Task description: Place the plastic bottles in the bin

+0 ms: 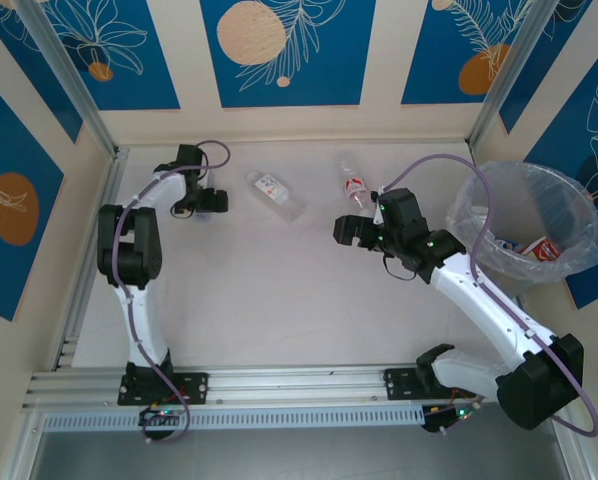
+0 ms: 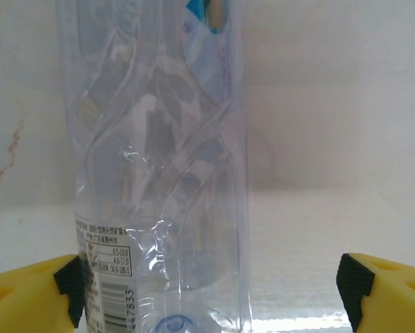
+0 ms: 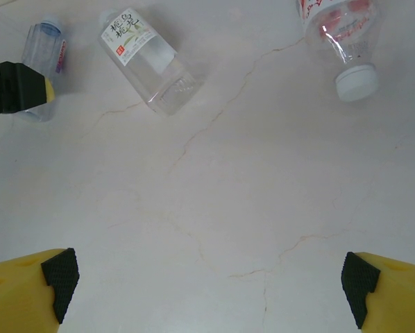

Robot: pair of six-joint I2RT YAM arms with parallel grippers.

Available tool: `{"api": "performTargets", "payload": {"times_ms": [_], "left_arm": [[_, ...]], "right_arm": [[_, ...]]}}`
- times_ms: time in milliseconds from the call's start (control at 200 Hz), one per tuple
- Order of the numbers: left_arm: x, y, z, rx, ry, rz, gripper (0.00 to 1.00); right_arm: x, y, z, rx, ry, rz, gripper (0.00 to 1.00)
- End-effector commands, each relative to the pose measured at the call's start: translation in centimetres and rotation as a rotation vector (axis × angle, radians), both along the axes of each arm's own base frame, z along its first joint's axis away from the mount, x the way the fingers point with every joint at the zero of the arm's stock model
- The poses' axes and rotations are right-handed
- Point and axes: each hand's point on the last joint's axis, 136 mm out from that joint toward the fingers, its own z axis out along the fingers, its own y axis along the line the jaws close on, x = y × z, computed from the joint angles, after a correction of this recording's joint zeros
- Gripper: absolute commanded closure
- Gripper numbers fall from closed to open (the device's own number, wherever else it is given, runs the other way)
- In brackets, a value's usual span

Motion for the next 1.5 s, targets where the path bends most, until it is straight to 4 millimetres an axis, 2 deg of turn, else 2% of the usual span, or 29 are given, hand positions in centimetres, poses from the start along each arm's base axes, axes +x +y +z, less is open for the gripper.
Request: {"api": "performTargets", "payload": {"times_ms": [0, 125, 340, 425, 550, 720, 865, 1105, 1275, 1495], "left_arm": [[-0.5, 0.9, -1.5, 0.028, 0.058, 0.004, 0.11], [-0.5, 1.3, -2.1, 0.054, 0.075, 0.010, 0.16], [-0.7, 1.4, -3.0, 0.059, 0.100, 0.009, 0.30], [-0.8, 1.1, -2.9, 0.041, 0.101, 0.002, 0.37], [-0.8, 1.1, -2.4, 0.043, 0.088, 0.007, 0.39], [-0.8, 0.7, -1.5, 0.010, 0.069, 0.028, 0.47], [-1.0, -0.3, -0.8, -0.038, 0.054, 0.029, 0.48], [-1.3, -0.1, -0.5, -0.026, 0.054, 0.030, 0.48], [-2.1, -0.6, -0.2, -0.045, 0.042, 0.034, 0.49], [-4.0, -2.4, 2.6, -0.082, -0.036, 0.022, 0.49]], "right_arm": [[-0.4, -0.4, 0.3, 0.005, -0.015, -0.020, 0.01], [-0.5, -0.5, 0.2, 0.002, -0.012, -0.021, 0.01], [-0.6, -0.5, 0.0, 0.012, -0.002, -0.030, 0.00], [-0.6, -0.5, -0.1, 0.015, 0.001, -0.032, 0.00], [-0.5, -0.4, -0.2, 0.018, 0.004, -0.033, 0.00], [-0.5, -0.1, -0.3, 0.025, 0.007, -0.024, 0.00], [-0.4, 0.1, -0.4, 0.034, 0.013, -0.018, 0.00], [-0.4, 0.2, -0.5, 0.027, 0.017, -0.015, 0.00], [-0.2, 0.2, -0.6, 0.027, 0.015, -0.018, 0.00], [0.2, 0.8, -0.3, 0.049, 0.019, -0.007, 0.01]]}}
